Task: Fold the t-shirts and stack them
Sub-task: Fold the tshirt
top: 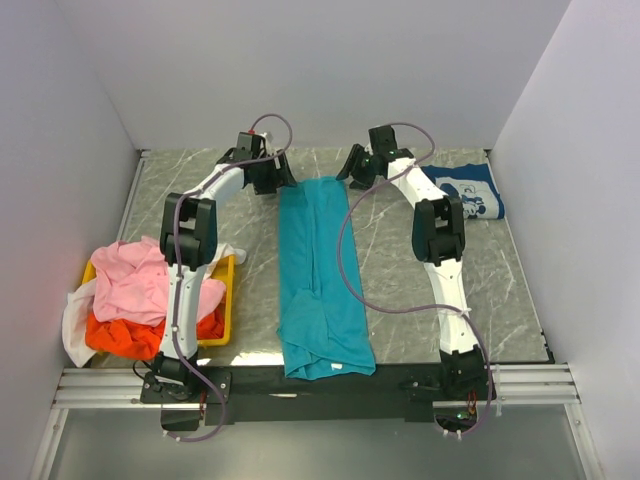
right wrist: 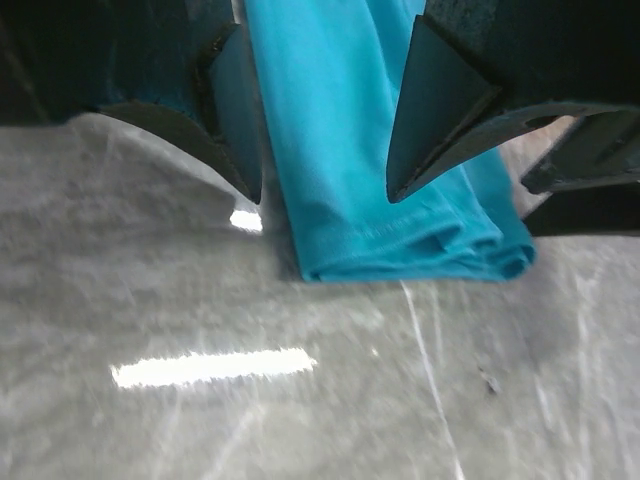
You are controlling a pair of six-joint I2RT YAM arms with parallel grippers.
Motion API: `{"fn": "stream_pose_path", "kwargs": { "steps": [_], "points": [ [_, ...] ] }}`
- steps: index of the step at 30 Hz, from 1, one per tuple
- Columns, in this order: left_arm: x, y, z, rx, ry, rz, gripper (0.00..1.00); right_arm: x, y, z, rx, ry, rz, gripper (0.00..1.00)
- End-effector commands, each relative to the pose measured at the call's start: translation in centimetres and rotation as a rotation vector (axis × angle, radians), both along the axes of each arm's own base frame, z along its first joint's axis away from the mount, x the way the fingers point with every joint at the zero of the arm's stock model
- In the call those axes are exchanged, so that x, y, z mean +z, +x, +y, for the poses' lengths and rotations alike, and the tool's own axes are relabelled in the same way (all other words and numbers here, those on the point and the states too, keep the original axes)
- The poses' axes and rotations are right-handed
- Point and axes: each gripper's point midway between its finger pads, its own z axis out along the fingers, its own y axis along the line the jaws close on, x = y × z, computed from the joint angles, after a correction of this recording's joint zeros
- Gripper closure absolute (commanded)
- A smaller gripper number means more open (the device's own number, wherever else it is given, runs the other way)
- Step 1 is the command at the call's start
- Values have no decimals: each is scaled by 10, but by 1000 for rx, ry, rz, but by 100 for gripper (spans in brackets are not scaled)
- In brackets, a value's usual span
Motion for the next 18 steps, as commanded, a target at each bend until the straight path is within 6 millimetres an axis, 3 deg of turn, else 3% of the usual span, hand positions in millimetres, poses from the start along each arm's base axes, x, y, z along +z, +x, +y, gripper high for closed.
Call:
{"fn": "stream_pose_path", "kwargs": {
  "steps": [1,11,18],
  "points": [
    [5,11,3,10,19,-30,22,23,23,6,-25,55,-75,40],
    [-4,13,2,34,-7,-12,35,-5,11,11,4,70,-3,37],
    [-13,17,3,56,-6,-3,38,-5,13,17,3,101,-4,46]
  ]
}}
